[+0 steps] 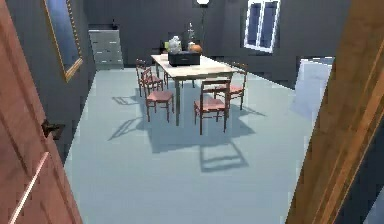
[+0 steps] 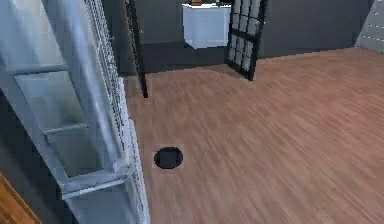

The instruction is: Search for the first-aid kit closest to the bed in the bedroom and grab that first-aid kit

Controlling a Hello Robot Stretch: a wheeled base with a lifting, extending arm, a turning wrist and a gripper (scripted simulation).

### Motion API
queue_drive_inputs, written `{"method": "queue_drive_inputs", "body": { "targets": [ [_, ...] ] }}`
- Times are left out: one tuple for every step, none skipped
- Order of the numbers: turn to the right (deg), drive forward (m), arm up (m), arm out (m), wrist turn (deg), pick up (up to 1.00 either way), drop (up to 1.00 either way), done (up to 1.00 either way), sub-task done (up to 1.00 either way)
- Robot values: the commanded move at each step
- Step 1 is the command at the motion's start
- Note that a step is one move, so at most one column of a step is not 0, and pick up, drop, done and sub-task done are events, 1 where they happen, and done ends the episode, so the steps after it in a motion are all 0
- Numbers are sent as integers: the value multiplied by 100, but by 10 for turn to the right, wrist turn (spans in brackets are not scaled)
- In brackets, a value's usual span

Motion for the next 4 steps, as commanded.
{"method": "queue_drive_inputs", "body": {
  "targets": [
    [0,75,0,0,0,0,0,0,0],
    [450,0,0,0,0,0,0,0,0],
    [0,100,0,0,0,0,0,0,0],
    [30,0,0,0,0,0,0,0,0]
  ]
}}
